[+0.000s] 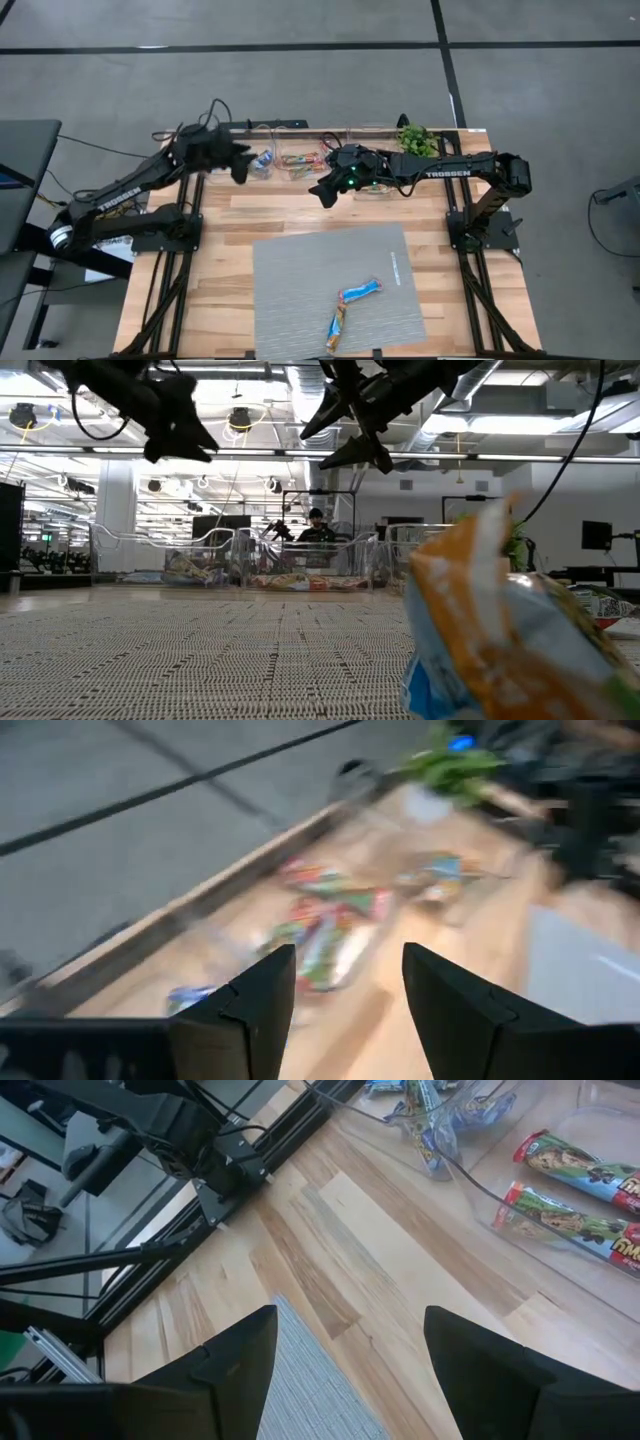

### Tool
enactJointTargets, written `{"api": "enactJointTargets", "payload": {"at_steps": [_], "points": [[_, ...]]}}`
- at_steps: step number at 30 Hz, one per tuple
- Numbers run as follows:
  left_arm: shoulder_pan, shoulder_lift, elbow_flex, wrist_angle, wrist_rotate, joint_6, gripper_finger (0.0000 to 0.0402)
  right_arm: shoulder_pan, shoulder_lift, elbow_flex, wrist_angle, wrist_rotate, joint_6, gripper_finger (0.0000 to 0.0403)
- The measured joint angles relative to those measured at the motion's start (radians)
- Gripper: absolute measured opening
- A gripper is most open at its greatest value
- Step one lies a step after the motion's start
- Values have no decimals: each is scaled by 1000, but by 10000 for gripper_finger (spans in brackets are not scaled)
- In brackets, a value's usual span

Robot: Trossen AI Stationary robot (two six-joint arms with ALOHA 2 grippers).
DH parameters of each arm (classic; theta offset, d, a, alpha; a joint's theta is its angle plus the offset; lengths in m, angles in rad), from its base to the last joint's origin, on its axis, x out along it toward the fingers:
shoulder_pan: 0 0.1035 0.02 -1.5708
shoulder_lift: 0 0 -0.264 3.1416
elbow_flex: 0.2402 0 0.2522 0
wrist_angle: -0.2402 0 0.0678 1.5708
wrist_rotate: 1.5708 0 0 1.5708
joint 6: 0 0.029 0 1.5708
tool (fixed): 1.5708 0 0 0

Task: Pick and place Granola Bars by type
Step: Put the red oat granola into the middle transparent bin

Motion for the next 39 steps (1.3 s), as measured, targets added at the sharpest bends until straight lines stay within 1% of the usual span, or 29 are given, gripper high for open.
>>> {"api": "enactJointTargets", "payload": {"at_steps": [1,5,9,13,17,22,24,27,36,39], "points": [[-6,-29,-24,21,17,0,178,0,0,0,-2,0,0,244],[-30,-171,-126,45,20,-17,178,0,0,0,-19,0,2,244],[-58,-330,-223,51,47,-78,178,1,0,0,-18,0,8,244],[-81,-493,-312,54,14,-154,178,1,0,0,-19,-3,27,244],[-106,-632,-391,52,-24,-214,178,1,0,0,-20,-43,35,244],[-136,-758,-466,57,-49,-242,178,2,0,0,-47,-57,36,244],[-148,-794,-490,60,-66,-244,178,3,0,0,-72,-64,53,244],[-165,-797,-512,93,-79,-231,178,2,0,0,-99,-88,78,244],[-216,-795,-636,349,-106,-193,178,2,0,0,-120,-109,134,244],[-228,-795,-657,358,-114,-179,178,2,0,0,-121,-131,147,244]]}}
